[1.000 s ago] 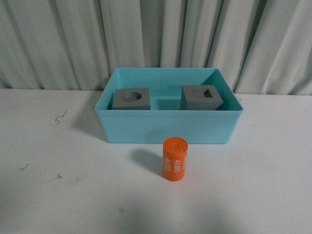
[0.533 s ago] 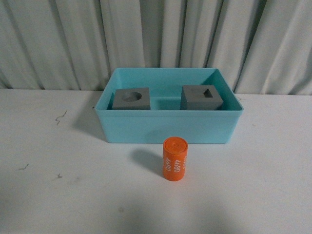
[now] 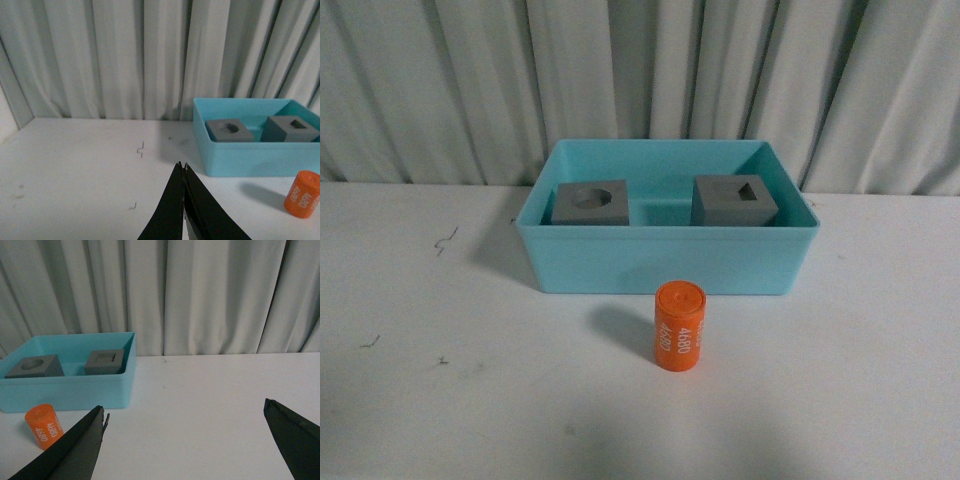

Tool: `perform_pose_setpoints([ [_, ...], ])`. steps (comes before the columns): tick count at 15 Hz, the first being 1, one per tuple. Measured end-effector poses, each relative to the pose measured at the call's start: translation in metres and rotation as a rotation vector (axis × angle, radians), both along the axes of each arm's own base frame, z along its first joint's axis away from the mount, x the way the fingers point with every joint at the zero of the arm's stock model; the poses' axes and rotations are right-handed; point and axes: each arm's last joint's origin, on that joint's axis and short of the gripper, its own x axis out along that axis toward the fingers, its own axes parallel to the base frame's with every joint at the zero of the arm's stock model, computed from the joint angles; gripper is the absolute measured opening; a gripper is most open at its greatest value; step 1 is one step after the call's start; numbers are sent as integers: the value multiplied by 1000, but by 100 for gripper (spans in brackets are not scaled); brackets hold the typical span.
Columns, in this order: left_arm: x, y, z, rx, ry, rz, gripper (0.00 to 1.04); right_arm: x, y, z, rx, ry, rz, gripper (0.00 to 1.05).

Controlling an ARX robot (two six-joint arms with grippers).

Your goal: Place gray and orange parts in blue box

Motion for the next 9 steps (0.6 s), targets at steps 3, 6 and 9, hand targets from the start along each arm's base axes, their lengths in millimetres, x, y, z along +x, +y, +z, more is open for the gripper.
perform_pose_setpoints([
  [3,0,0,-3,0,21,-2,2,0,0,0,0,0,0,98],
  [6,0,0,-3,-1,17,-3,2,0,0,0,0,0,0,98],
  [9,0,0,-3,0,17,-3,39,0,0,0,0,0,0,98],
])
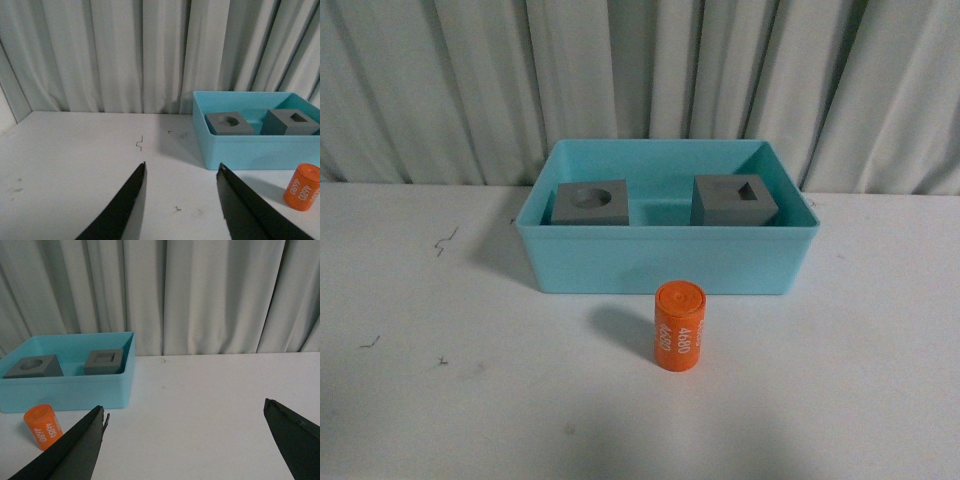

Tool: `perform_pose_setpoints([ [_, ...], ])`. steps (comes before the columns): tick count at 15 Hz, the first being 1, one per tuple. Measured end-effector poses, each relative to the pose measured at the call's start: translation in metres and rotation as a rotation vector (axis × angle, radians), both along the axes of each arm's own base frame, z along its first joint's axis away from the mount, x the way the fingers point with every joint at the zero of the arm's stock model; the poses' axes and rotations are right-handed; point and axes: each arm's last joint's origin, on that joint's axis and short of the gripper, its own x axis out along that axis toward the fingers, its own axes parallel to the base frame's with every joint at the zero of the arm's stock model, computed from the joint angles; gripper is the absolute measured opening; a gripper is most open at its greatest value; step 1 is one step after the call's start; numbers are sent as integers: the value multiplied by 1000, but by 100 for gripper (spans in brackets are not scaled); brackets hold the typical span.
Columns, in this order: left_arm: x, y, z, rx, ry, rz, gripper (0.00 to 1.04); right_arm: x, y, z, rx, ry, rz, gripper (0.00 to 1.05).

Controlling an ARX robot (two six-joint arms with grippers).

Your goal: Place gray and orange parts in blue box

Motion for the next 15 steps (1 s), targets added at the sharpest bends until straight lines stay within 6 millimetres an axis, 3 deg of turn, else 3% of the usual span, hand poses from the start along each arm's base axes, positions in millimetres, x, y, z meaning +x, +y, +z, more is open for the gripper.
perform_pose_setpoints([
  [5,0,0,0,1,0,0,100,0,0,0,0,0,0,98],
  [11,0,0,0,1,0,0,98,0,0,0,0,0,0,98],
  [12,0,0,0,1,0,0,98,0,0,-2,26,80,-31,98],
  [15,0,0,0,1,0,0,98,38,-18,9,35,173,63,98],
])
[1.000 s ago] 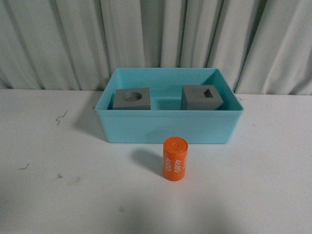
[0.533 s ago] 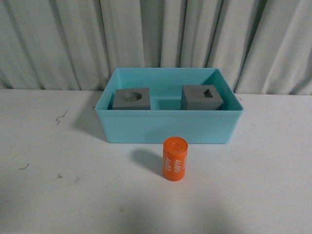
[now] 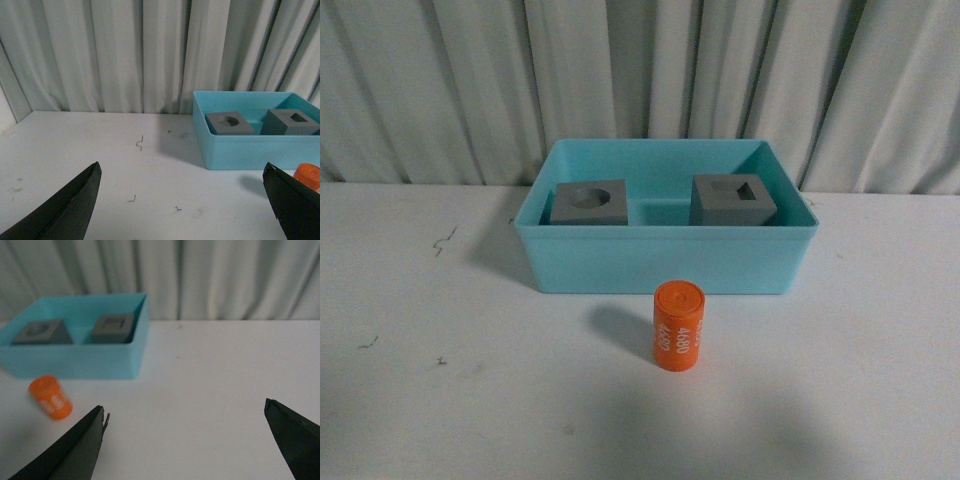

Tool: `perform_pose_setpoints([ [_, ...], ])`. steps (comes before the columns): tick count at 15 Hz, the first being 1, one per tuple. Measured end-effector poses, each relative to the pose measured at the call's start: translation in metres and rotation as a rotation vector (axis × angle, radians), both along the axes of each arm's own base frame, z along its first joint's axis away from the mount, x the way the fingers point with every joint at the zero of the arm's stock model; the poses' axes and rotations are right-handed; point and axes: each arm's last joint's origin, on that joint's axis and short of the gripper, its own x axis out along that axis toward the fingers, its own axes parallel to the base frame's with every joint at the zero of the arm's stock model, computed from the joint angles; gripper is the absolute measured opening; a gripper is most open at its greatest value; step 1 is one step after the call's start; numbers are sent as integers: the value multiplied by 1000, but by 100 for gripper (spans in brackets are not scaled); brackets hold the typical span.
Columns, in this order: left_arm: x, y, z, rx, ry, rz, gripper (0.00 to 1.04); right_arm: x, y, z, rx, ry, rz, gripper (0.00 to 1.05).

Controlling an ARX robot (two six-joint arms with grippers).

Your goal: Place gray and orange parts in blue box

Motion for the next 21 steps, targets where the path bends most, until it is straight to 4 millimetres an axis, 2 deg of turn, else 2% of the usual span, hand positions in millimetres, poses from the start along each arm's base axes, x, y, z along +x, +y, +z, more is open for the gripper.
perform_pose_setpoints([
  [2,0,0,0,0,-1,0,98,25,10,-21,-54,128,226,98],
  [3,0,0,0,0,-1,0,98,30,13,-28,-65,165,265,98],
  [5,0,0,0,0,0,0,98,37,17,-38,-95,210,334,98],
  [12,0,0,0,0,-1,0,98,56,29,-56,-146,291,462,98],
  [13,0,0,0,0,-1,0,98,85,56,-69,-174,333,605,98],
  [14,0,0,0,0,0,0,98,128,77,-83,-201,360,641,98],
  [15,0,0,0,0,-1,0,98,149,102,-90,-218,373,706,98],
  [17,0,0,0,0,-1,0,98,162,119,-91,-236,366,732,98],
  [21,0,0,0,0,0,0,98,178,138,-94,-255,365,759,98],
])
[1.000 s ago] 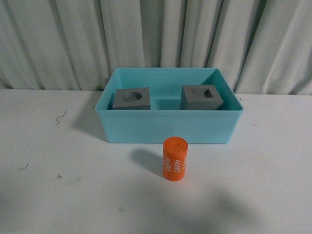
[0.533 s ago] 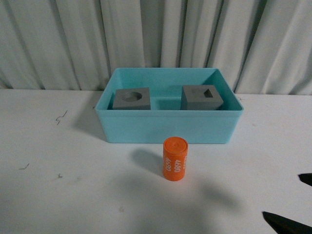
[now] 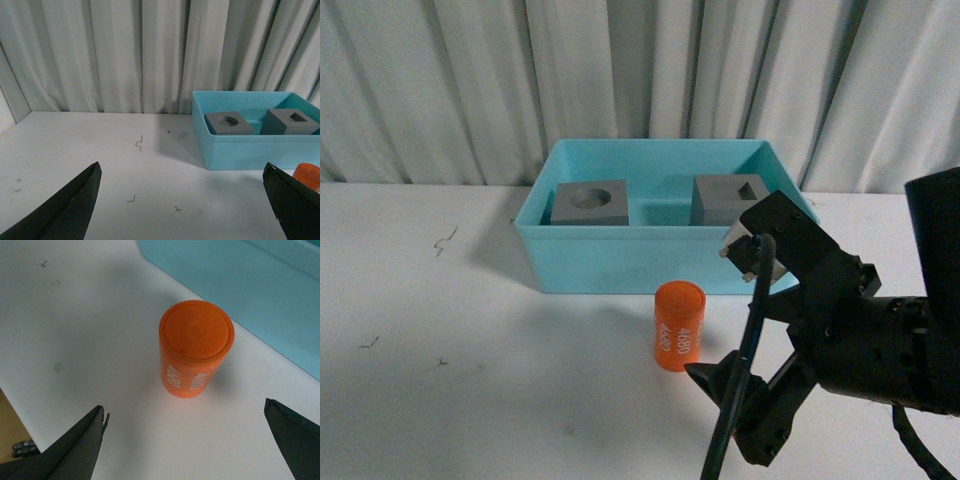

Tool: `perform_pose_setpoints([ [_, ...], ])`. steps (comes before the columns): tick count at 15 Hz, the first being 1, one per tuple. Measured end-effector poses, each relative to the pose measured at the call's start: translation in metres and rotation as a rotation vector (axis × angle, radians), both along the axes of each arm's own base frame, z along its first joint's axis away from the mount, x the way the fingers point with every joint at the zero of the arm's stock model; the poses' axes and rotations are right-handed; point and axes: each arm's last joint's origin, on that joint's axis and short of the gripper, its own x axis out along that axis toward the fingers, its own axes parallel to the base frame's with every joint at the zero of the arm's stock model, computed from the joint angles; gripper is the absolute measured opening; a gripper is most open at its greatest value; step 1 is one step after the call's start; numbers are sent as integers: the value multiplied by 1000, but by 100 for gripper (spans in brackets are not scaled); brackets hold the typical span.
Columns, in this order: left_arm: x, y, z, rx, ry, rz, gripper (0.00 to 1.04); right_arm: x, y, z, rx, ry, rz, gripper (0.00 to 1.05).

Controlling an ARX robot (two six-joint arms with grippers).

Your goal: Place gray and orange parts in blue box

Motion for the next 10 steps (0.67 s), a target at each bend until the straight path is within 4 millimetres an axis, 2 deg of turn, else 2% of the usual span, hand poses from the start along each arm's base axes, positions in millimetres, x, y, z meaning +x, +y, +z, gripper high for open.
perform_pose_setpoints([
  [2,0,0,0,0,0,0,98,11,15,-3,-12,-8,21,98],
  [4,0,0,0,0,0,0,98,17,20,-6,-30,-9,27,98],
  [10,0,0,0,0,0,0,98,30,25,-13,-46,-8,21,98],
])
